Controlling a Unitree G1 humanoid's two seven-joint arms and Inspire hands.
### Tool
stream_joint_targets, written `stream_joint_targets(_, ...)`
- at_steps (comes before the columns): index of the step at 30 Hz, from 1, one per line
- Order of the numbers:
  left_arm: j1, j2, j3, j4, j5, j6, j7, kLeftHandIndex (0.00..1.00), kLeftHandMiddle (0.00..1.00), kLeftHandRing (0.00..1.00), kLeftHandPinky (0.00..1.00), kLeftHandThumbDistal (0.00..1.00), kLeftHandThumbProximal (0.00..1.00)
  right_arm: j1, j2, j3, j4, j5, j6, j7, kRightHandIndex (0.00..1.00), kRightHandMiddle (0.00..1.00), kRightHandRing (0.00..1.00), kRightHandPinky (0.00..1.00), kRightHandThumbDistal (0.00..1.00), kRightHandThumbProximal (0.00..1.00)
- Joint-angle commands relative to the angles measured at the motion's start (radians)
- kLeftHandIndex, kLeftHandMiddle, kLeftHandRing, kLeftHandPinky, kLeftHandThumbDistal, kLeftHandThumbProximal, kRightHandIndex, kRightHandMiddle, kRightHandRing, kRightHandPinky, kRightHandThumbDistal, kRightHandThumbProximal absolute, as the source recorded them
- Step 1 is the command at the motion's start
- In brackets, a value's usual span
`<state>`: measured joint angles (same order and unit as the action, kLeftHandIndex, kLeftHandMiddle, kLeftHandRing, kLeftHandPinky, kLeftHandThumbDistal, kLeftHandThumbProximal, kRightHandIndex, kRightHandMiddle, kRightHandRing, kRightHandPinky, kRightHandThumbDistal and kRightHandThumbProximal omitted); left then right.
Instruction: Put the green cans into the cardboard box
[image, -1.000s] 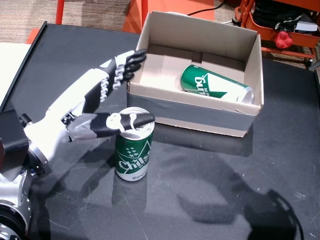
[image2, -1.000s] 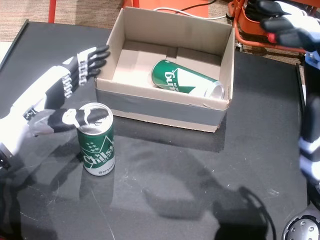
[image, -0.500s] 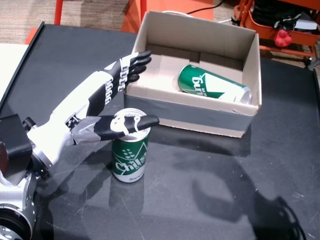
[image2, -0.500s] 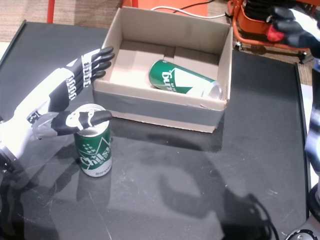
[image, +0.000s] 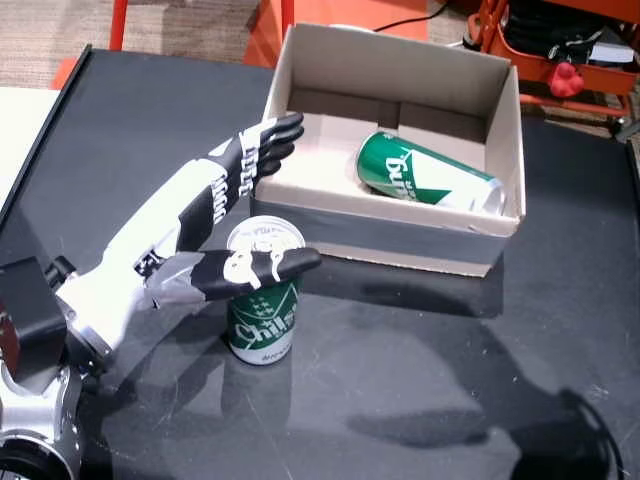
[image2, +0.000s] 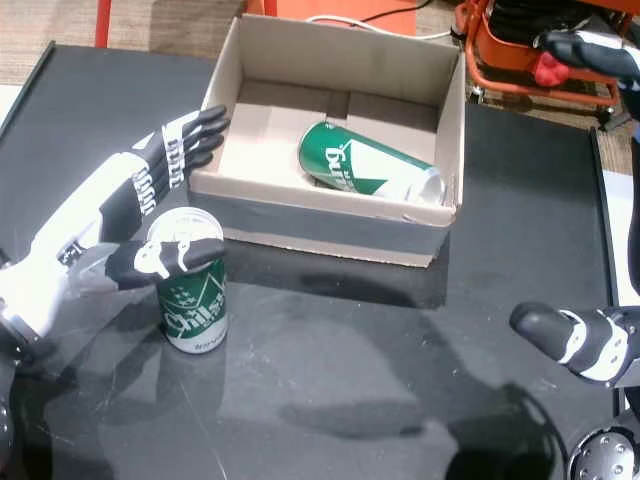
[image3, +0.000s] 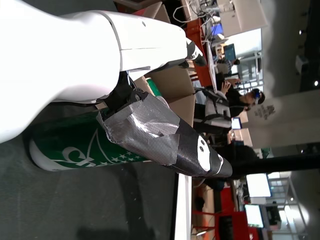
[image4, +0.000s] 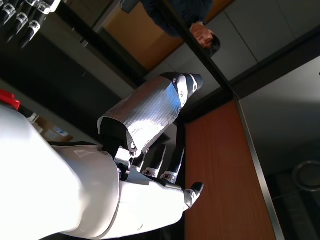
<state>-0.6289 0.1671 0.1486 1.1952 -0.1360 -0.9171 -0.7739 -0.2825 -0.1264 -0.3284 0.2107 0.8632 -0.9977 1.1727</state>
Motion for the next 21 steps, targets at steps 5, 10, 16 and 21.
stream_joint_targets(5,-0.011,-0.032,0.029,-0.012,-0.028,-0.060,0.012,1.00,1.00,1.00,1.00,1.00,0.39,-0.036,0.001,-0.004,0.049,0.002,0.017,0.010,0.69,0.69,0.71,0.90,0.84,0.58)
stream_joint_targets(10,-0.055,-0.024,0.002,-0.020,0.039,-0.142,0.112,1.00,1.00,1.00,1.00,1.00,0.41,-0.071,0.001,-0.012,0.096,-0.007,-0.011,0.052,0.70,0.70,0.73,0.94,0.91,0.68)
stream_joint_targets(16,-0.132,0.012,-0.044,-0.012,0.128,-0.260,0.223,1.00,1.00,1.00,1.00,1.00,0.38,-0.114,0.017,-0.028,0.174,0.041,-0.021,0.133,0.67,0.70,0.75,0.93,0.95,0.69)
stream_joint_targets(21,-0.167,0.019,-0.061,-0.115,0.016,-0.363,0.135,1.00,1.00,1.00,1.00,1.00,0.36,-0.163,0.021,-0.055,0.228,0.076,-0.022,0.226,0.65,0.69,0.74,0.91,0.90,0.63)
